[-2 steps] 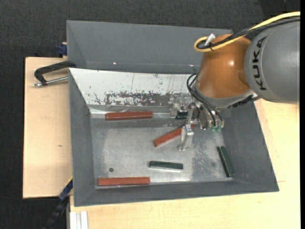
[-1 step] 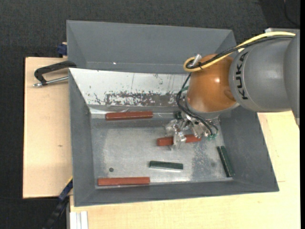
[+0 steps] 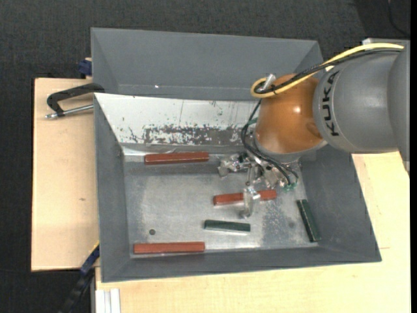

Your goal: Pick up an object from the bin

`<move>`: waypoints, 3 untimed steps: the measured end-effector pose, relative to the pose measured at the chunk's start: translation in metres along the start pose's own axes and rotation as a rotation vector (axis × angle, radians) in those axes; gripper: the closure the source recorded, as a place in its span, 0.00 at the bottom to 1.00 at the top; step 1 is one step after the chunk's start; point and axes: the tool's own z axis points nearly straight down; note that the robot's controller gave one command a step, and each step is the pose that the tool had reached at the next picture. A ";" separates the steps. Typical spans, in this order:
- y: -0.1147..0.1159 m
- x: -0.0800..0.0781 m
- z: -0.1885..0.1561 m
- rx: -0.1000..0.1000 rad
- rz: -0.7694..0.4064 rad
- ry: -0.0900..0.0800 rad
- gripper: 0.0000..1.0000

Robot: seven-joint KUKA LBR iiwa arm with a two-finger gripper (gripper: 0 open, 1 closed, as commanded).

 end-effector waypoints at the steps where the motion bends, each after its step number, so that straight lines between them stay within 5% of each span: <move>1: 0.000 0.000 0.000 0.000 0.000 0.000 1.00; 2: 0.000 0.000 0.000 0.000 0.000 0.000 1.00; 3: -0.001 0.008 -0.174 0.004 -0.060 -0.010 1.00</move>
Offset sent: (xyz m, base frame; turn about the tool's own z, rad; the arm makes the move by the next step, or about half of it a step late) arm 0.0000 0.0000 0.0000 0.0000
